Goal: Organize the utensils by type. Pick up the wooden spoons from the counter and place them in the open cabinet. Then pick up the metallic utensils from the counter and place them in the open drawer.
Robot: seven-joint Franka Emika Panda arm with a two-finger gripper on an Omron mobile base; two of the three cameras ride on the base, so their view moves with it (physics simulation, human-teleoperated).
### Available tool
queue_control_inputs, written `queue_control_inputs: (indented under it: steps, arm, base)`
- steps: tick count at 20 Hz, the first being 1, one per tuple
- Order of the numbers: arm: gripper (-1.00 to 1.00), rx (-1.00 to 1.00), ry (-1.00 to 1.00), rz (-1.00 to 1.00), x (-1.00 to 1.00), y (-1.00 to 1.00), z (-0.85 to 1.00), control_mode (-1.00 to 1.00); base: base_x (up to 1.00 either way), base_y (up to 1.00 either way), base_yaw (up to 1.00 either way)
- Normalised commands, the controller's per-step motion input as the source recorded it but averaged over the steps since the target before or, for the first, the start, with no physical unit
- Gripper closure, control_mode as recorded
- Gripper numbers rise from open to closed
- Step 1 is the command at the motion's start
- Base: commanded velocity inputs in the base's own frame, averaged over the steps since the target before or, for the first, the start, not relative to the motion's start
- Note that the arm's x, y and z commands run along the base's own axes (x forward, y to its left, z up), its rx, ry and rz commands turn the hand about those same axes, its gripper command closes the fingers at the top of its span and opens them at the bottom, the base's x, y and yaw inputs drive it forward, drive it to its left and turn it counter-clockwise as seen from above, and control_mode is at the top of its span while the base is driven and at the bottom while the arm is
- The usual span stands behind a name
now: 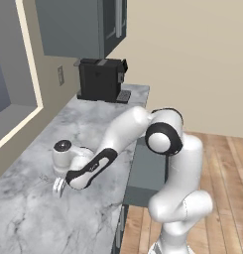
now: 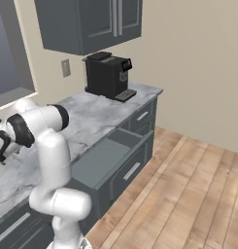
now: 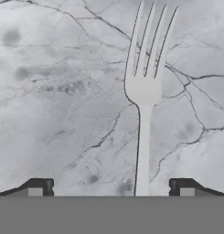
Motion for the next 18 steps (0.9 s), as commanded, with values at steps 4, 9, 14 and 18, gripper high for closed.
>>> queue_control_inputs:
  steps: [4, 9, 14, 18]
  arm:
    - [-1.00, 0.00, 0.00, 0.00, 0.26, 0.07, -0.17, -1.00]
    - [-1.00, 0.00, 0.00, 0.00, 0.38, -0.01, -0.34, -1.00]
    - [-1.00, 0.00, 0.00, 0.00, 0.08, -0.15, -0.81, -1.00]
    - [-1.00, 0.00, 0.00, -0.04, 0.03, -0.40, -0.95, -1.00]
  base:
    - [0.00, 0.00, 0.00]
    - [0.00, 0.00, 0.00]
    - [0.00, 0.00, 0.00]
    - [0.00, 0.00, 0.00]
